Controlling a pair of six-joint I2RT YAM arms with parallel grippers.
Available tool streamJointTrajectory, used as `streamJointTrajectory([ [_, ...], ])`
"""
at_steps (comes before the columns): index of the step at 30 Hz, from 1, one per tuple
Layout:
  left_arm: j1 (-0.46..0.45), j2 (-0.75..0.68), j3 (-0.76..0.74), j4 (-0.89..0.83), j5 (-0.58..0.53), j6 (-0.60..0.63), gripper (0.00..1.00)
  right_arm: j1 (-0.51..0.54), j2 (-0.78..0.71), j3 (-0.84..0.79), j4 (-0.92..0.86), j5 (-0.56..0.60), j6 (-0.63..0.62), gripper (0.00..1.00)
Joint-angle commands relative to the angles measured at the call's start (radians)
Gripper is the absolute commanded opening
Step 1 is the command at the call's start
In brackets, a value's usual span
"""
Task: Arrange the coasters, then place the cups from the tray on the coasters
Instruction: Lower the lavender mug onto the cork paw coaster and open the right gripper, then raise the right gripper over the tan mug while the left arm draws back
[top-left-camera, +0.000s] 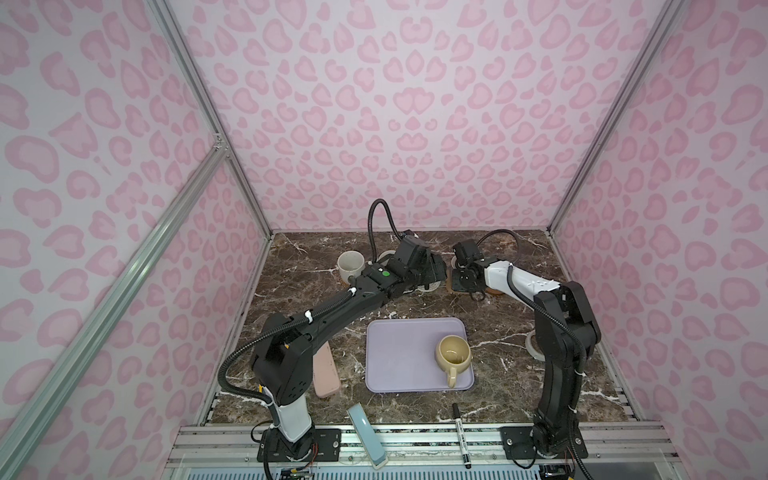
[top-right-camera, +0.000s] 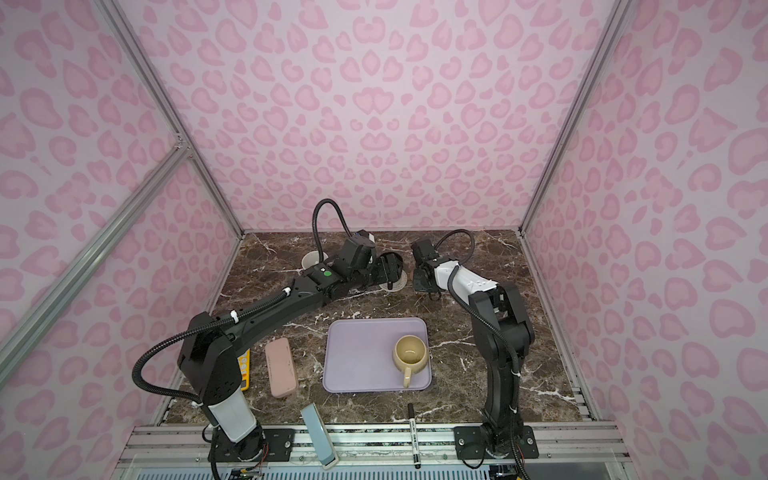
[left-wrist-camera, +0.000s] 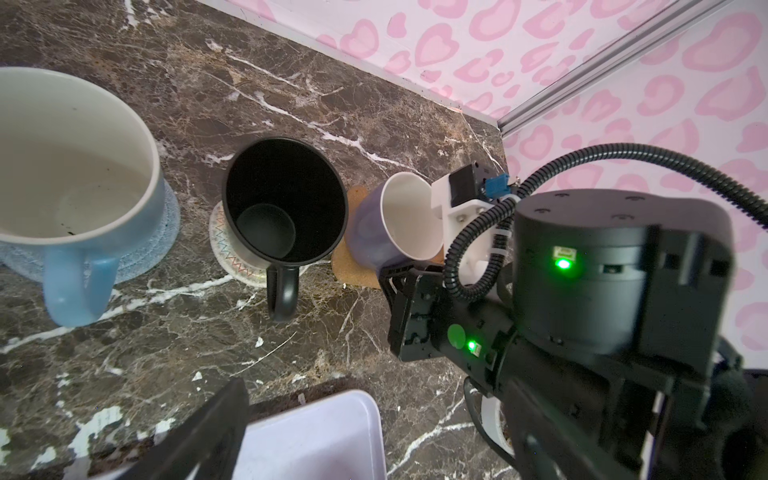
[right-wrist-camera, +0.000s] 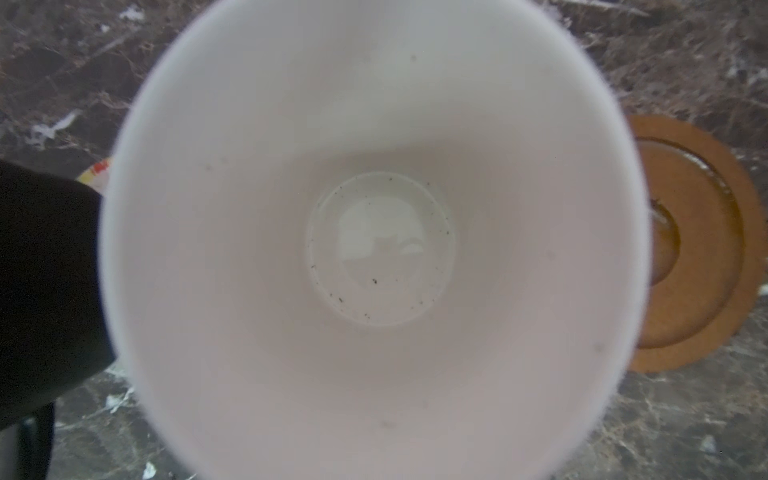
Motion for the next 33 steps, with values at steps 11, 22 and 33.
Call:
streamJointTrajectory([
  [11, 0.001, -0.006, -0.003, 0.019, -0.006, 0.002, 0.97, -0.006, 0.040, 0.035, -0.023, 0.019, -0.019, 0.02],
  [22, 0.000, -0.061, -0.064, 0.047, -0.026, 0.014, 0.97, -0.006, -0.043, 0.045, -0.062, 0.045, -0.027, 0.66],
  [33, 0.000, -0.300, -0.302, 0.096, -0.030, -0.003, 0.97, 0.058, -0.345, -0.091, -0.142, 0.072, -0.042, 0.98],
])
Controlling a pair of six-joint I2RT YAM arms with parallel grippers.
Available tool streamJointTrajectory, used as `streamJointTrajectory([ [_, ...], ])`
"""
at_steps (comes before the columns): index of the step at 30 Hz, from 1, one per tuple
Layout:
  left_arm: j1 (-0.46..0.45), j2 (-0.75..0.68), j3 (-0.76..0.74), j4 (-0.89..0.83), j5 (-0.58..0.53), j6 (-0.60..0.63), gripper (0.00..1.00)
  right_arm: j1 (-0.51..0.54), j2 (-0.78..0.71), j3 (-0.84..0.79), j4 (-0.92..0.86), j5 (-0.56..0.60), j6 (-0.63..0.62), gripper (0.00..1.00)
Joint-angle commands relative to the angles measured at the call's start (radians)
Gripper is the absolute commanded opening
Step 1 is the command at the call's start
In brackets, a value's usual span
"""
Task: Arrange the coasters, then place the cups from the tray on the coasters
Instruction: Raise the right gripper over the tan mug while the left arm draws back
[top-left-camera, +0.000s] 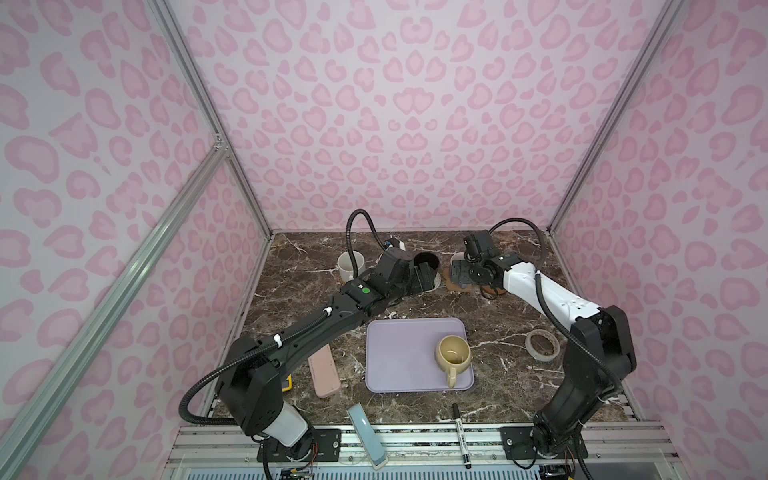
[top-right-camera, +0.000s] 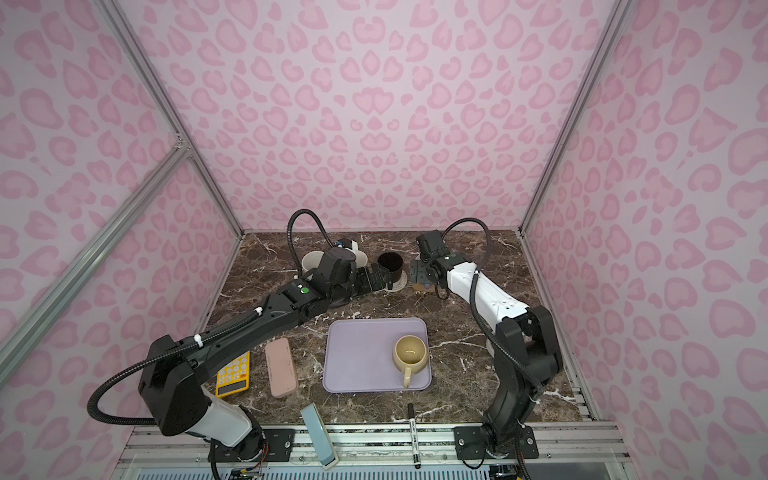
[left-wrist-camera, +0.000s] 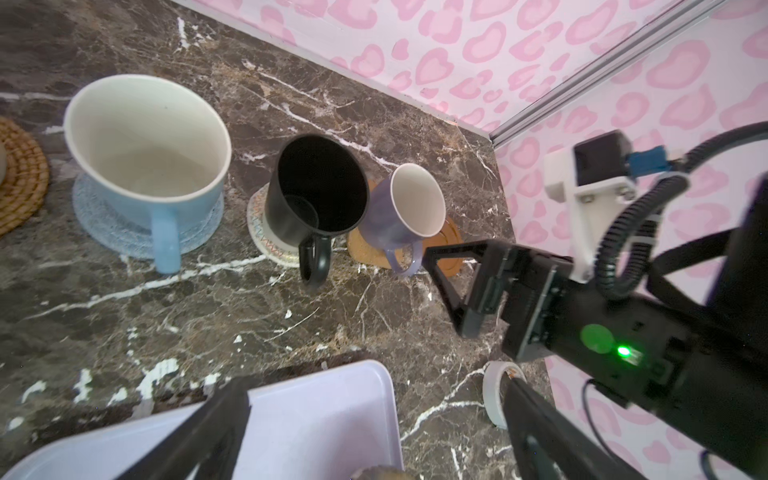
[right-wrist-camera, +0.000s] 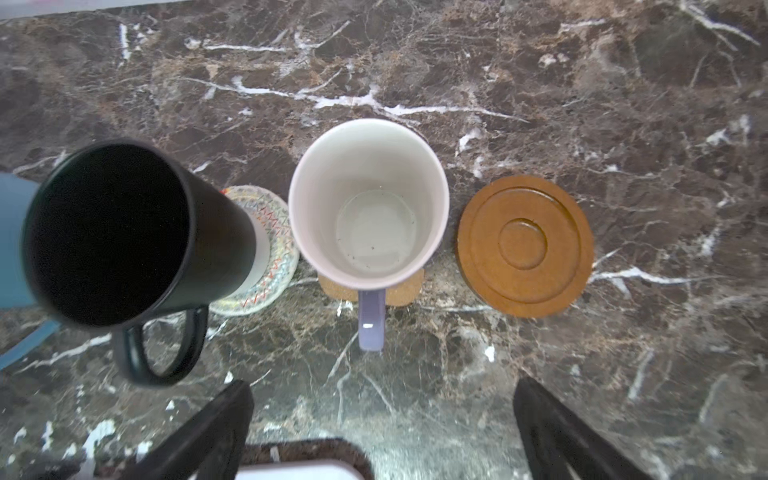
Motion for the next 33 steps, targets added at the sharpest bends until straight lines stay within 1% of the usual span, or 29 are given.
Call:
streamJointTrajectory([
  [1, 0.000, -0.070, -0.063, 0.029, 0.016, -0.005, 0.97, 0.025, -0.084, -0.061, -0.049, 0.026, -0.006, 0.98],
  [3, 0.000, -0.113, -0.110, 0.031, 0.053, -0.002, 0.97, 0.033, -0.160, -0.106, -0.057, 0.015, 0.002, 0.98],
  [6, 0.000, -0.183, -0.182, 0.020, 0.097, 0.002, 0.97, 0.038, -0.259, -0.154, -0.087, -0.060, -0.016, 0.98],
  [8, 0.000, -0.227, -0.222, 0.005, 0.117, 0.006, 0.97, 0.055, -0.309, -0.179, -0.119, -0.079, -0.016, 0.98],
  [12, 0.000, -0.298, -0.288, -0.031, 0.168, 0.007, 0.97, 0.124, -0.389, -0.222, -0.199, -0.047, -0.004, 0.98],
  [17, -0.006, -0.366, -0.377, -0.032, 0.246, 0.004, 0.97, 0.218, -0.474, -0.284, -0.270, -0.028, 0.029, 0.98],
  [20, -0.013, -0.399, -0.421, -0.059, 0.244, -0.001, 0.97, 0.280, -0.512, -0.318, -0.301, -0.050, 0.071, 0.98],
  [23, -0.023, -0.427, -0.459, -0.067, 0.244, -0.012, 0.97, 0.361, -0.524, -0.338, -0.341, -0.016, 0.133, 0.98],
  [28, -0.069, -0.442, -0.512, -0.033, 0.249, -0.045, 0.97, 0.482, -0.558, -0.423, -0.326, -0.003, 0.240, 0.98],
  [33, -0.098, -0.453, -0.542, -0.020, 0.235, -0.070, 0.97, 0.561, -0.579, -0.484, -0.320, 0.010, 0.315, 0.98],
])
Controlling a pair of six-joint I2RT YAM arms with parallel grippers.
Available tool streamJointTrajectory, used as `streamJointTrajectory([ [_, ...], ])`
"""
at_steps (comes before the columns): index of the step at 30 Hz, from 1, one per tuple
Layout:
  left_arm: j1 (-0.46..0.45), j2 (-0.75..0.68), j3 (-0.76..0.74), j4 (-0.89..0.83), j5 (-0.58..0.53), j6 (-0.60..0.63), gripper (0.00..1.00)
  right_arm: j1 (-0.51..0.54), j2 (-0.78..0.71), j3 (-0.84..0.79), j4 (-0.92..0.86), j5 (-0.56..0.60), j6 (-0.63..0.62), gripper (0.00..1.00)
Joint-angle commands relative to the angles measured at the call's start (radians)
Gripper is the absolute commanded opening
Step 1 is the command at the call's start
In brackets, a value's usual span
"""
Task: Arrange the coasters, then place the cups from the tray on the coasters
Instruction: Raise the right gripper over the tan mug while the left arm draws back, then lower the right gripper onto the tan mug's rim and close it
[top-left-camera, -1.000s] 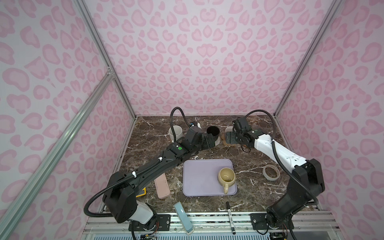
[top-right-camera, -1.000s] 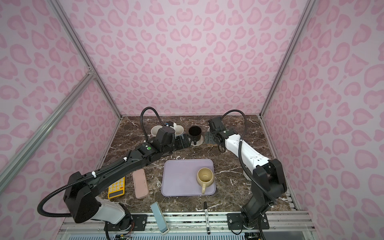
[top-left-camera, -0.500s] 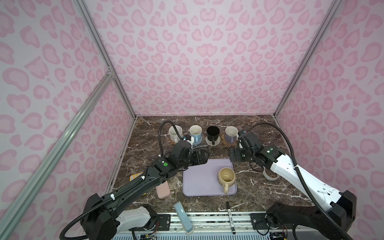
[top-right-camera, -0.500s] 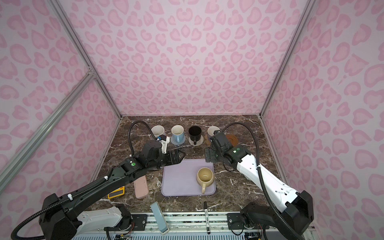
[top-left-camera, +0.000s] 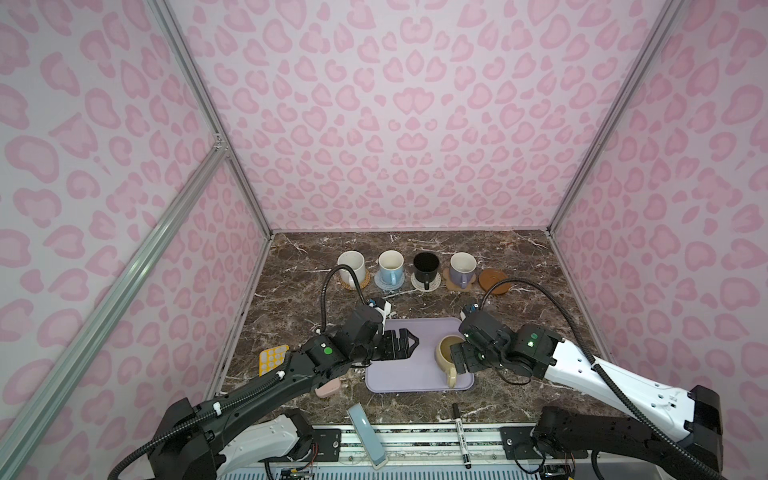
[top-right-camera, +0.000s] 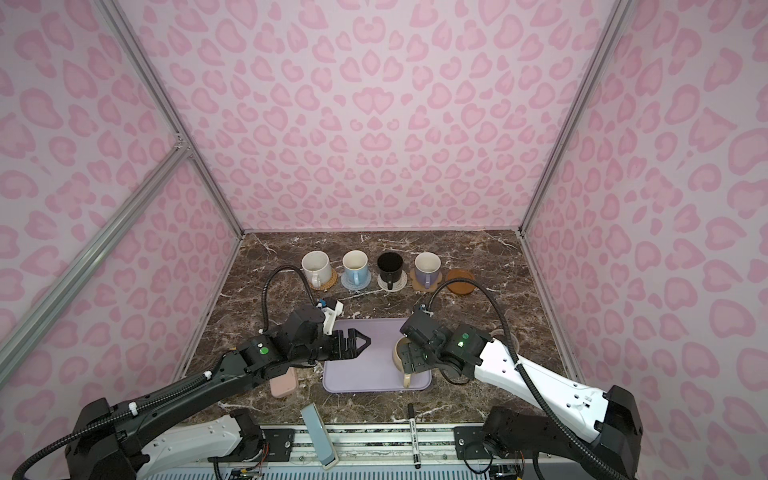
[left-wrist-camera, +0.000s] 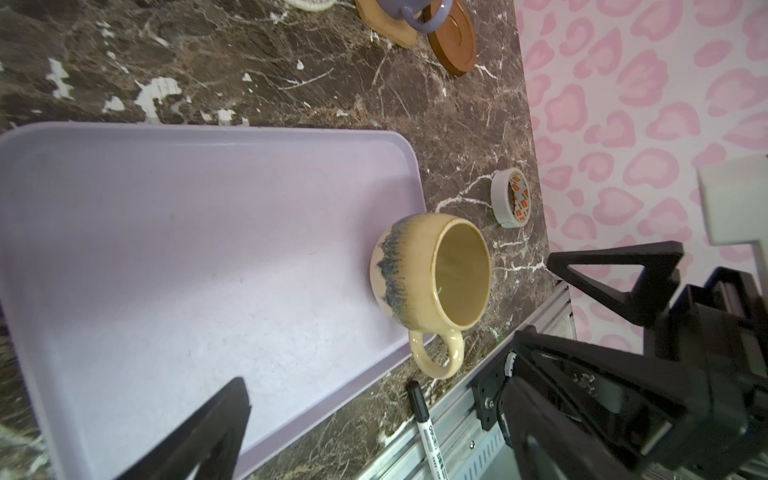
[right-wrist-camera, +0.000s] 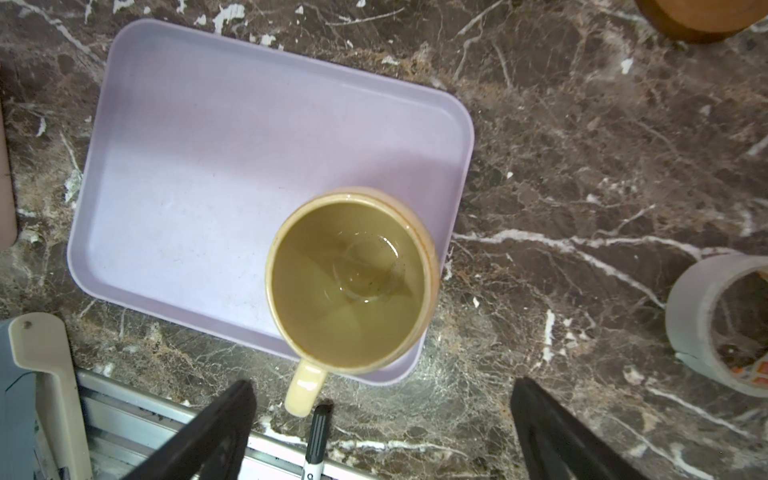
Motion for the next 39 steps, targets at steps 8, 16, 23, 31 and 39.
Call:
streamJointTrajectory([
  [8, -0.061, 0.003, -0.058, 0.065, -0.060, -0.080, 0.97, 0.137, 0.002, -0.114, 0.085, 0.049, 0.153, 0.96],
  [16, -0.084, 0.006, -0.068, 0.068, -0.090, -0.104, 0.97, 0.180, 0.069, -0.161, 0.184, 0.039, 0.190, 0.90],
  [23, -0.088, -0.015, -0.083, 0.078, -0.118, -0.126, 0.97, 0.187, 0.147, -0.164, 0.190, 0.069, 0.207, 0.82],
  [31, -0.088, -0.014, -0.076, 0.063, -0.127, -0.121, 0.97, 0.181, 0.227, -0.152, 0.165, 0.108, 0.206, 0.55],
  [39, -0.089, -0.002, -0.074, 0.087, -0.124, -0.125, 0.97, 0.137, 0.219, -0.170, 0.197, 0.085, 0.169, 0.43],
])
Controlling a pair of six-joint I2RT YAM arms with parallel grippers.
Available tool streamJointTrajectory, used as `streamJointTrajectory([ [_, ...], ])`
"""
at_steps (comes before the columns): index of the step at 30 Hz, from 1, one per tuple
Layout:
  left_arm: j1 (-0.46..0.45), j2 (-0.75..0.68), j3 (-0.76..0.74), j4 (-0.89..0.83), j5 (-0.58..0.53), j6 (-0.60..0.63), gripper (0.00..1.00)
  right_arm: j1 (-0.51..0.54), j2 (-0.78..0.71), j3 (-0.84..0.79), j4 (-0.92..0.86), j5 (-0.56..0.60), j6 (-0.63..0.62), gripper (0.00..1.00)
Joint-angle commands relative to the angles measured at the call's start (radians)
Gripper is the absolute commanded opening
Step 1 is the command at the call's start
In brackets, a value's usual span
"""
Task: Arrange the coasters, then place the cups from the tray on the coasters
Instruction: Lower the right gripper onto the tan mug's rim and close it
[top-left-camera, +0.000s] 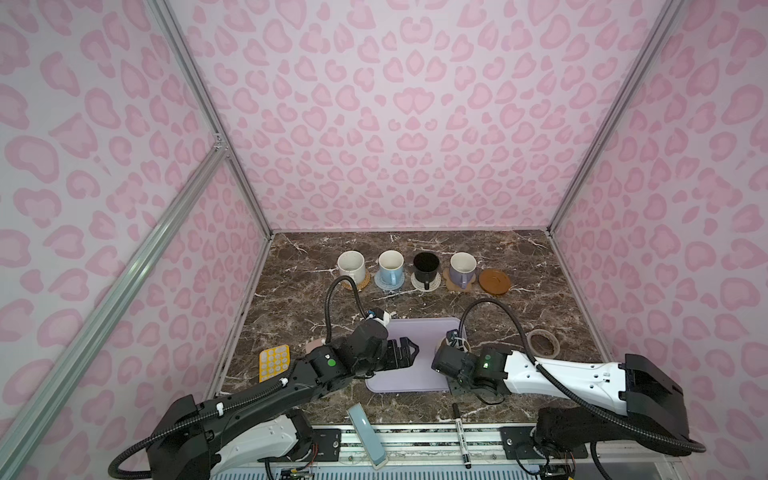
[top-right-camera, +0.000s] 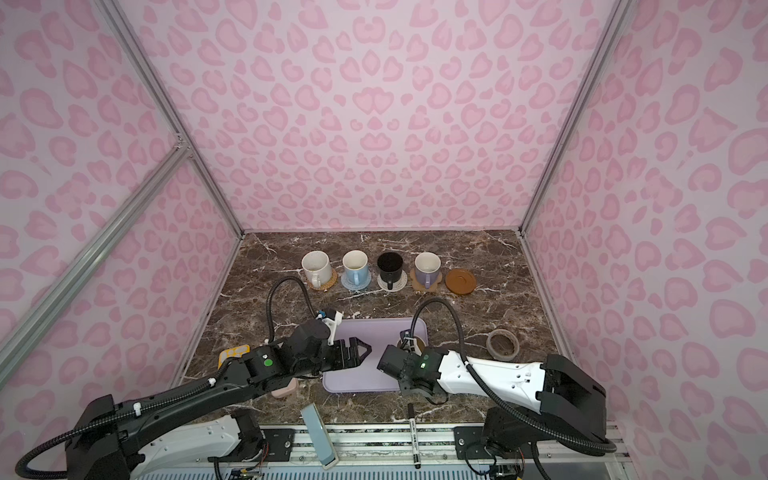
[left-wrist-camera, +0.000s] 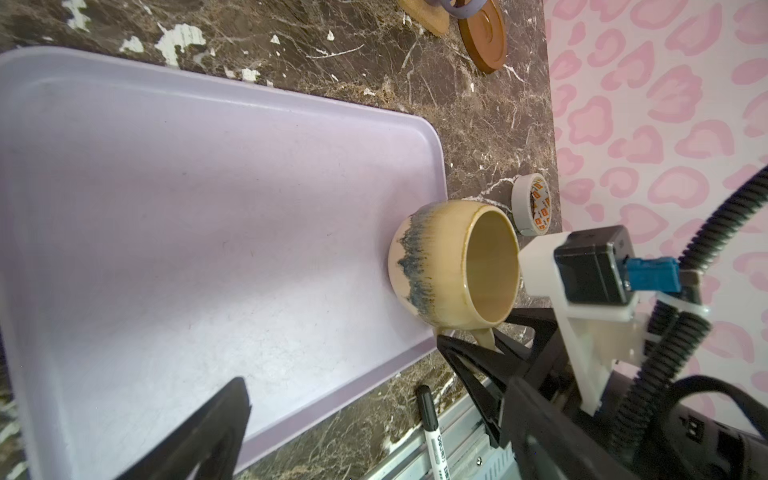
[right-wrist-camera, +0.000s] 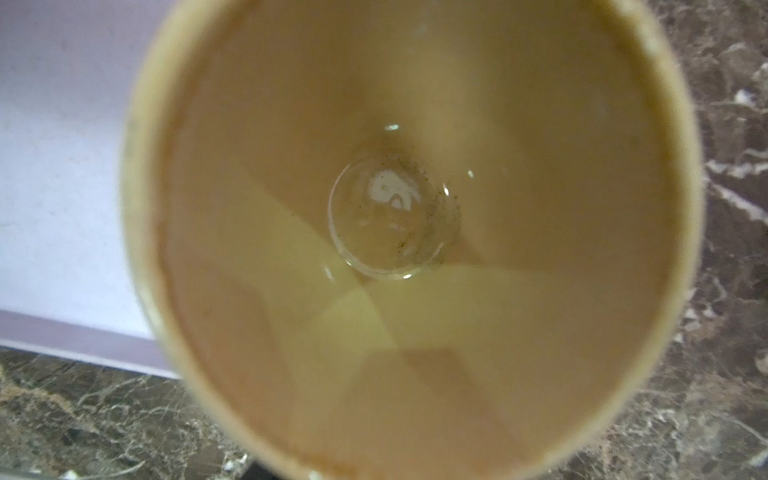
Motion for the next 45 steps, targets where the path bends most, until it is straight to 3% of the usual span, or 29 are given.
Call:
streamJointTrajectory([
  [1, 0.001, 0.012, 0.011, 0.025, -0.008, -0.004, 0.97, -0.023, -0.002, -0.014, 0.018, 0.003, -0.029, 0.42],
  [20, 0.000, 0.058, 0.036, 0.050, 0.032, 0.013, 0.97, -0.071, 0.023, -0.048, 0.114, -0.019, -0.052, 0.25],
  [32, 0.000, 0.088, 0.060, 0.057, 0.034, 0.010, 0.97, -0.102, -0.027, -0.070, 0.129, -0.003, -0.081, 0.00],
  [45, 0.001, 0.053, 0.080, 0.054, 0.012, -0.029, 0.97, -0.137, -0.043, -0.060, 0.180, -0.003, -0.144, 0.00],
])
